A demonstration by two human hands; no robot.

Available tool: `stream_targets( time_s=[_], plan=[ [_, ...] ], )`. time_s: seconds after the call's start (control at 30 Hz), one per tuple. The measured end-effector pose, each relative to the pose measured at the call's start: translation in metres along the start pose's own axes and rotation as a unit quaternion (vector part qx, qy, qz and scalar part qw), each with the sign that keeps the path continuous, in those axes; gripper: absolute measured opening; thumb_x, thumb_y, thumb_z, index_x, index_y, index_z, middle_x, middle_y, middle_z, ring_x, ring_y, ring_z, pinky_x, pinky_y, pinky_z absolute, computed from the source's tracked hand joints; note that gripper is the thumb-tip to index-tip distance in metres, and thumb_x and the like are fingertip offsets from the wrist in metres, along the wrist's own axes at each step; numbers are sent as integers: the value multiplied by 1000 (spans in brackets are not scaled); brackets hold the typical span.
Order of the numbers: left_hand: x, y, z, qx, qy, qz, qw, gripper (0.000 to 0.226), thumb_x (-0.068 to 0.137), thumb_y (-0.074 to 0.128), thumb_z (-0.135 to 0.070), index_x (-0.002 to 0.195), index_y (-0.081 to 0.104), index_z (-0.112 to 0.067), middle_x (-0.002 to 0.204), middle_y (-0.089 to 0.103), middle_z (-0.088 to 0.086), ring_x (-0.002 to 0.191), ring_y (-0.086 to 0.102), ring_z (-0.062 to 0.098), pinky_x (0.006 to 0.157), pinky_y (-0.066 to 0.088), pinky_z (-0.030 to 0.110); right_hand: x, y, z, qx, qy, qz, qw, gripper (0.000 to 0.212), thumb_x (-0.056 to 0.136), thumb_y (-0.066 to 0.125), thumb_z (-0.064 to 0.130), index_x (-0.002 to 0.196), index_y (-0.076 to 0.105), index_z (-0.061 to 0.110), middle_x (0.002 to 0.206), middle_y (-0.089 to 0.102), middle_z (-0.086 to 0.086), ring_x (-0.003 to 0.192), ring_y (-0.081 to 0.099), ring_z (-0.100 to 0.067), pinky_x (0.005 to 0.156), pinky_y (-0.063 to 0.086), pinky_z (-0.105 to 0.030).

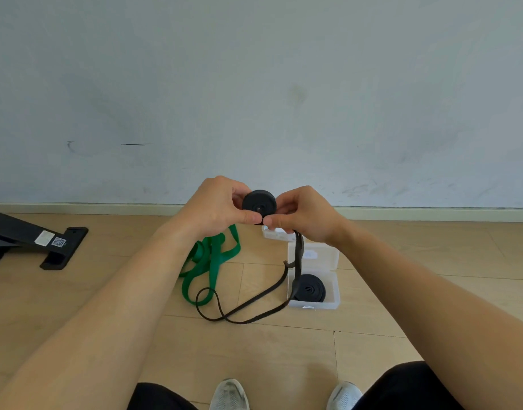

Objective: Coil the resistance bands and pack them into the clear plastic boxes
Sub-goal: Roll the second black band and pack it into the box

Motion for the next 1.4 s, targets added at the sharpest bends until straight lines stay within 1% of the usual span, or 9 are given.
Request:
stream_targets(
  time_s=[0.33, 0.43, 0.63, 0.73, 0.83, 1.0, 1.13, 1.23, 1.4],
  plan=[
    [-8, 2, 10, -39, -29, 51, 998, 25, 74, 89, -27, 96, 78, -25, 87, 79, -7, 85, 73, 10, 85, 58, 30, 2, 12, 2, -67, -5, 71, 995, 19, 85, 81, 22, 84, 77, 3, 74, 74, -11, 54, 53, -10, 60, 46, -19],
    [-11, 3, 15, -150, -44, 32, 987, 19, 80, 84, -22, 98, 77, -24, 87, 78, -2, 83, 73, 11, 76, 58, 25, -1, 8, 4, 3, -9, 45, 999, 20, 87, 79, 17, 85, 74, -2, 79, 73, -21, 58, 54, -15, 58, 46, -20],
    [-13, 44, 10, -506, -98, -77, 853, 22, 96, 66, -16, 111, 69, 0, 92, 74, 13, 75, 69, 24, 78, 58, 31, 2, 10, -3, 209, 25, -30, 977, 17, 90, 74, 10, 87, 69, -7, 72, 66, -14, 56, 50, -14, 58, 45, -25],
    [-9, 51, 7, -554, -106, -143, 813, 19, 95, 67, -10, 107, 71, 4, 83, 71, 12, 67, 61, 21, 76, 58, 30, 4, 9, -5, 240, 30, -60, 968, 20, 91, 74, 11, 81, 68, -5, 71, 66, -13, 57, 50, -15, 59, 46, -26],
    [-6, 43, 10, -468, -95, -139, 867, 18, 93, 70, -13, 106, 74, -1, 93, 77, 13, 84, 73, 24, 90, 58, 34, 3, 7, -6, 203, 33, -39, 978, 15, 90, 75, 11, 81, 69, 0, 73, 69, -14, 55, 53, -14, 58, 47, -24],
    [-5, 33, 12, -349, -75, -87, 930, 18, 91, 73, -14, 108, 76, -8, 98, 79, 9, 97, 75, 24, 92, 59, 35, 3, -2, -14, 29, 24, 35, 999, 16, 85, 80, 18, 95, 76, 6, 81, 71, -27, 66, 61, -21, 73, 54, -32],
    [-2, 27, 8, -196, -55, -79, 976, 16, 86, 80, -22, 102, 78, -20, 93, 79, -3, 92, 73, 17, 86, 57, 31, 3, -5, -19, -25, 26, 53, 998, 18, 88, 77, 17, 94, 75, 1, 67, 68, -8, 59, 58, -14, 65, 49, -25],
    [1, 22, 5, -123, -44, -74, 989, 17, 85, 81, -25, 101, 79, -22, 91, 77, -9, 91, 71, 12, 87, 56, 32, 3, -9, -22, -23, 28, 38, 999, 15, 88, 77, 17, 96, 78, 4, 64, 65, 2, 57, 51, -10, 59, 44, -21],
    [4, 19, -2, -31, -17, -42, 998, 14, 84, 81, -28, 97, 80, -25, 86, 77, -9, 84, 71, 8, 84, 57, 34, 3, -6, -23, -44, 17, 18, 999, 19, 82, 84, 28, 89, 80, 10, 71, 68, -14, 62, 50, -15, 66, 41, -30]
  ],
)
Point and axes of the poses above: each hand's wrist, its own x-axis towards the middle knuckle, its own y-axis out of the palm, z = x × y, the point moved 6 cm from there along x, towards the middle knuckle
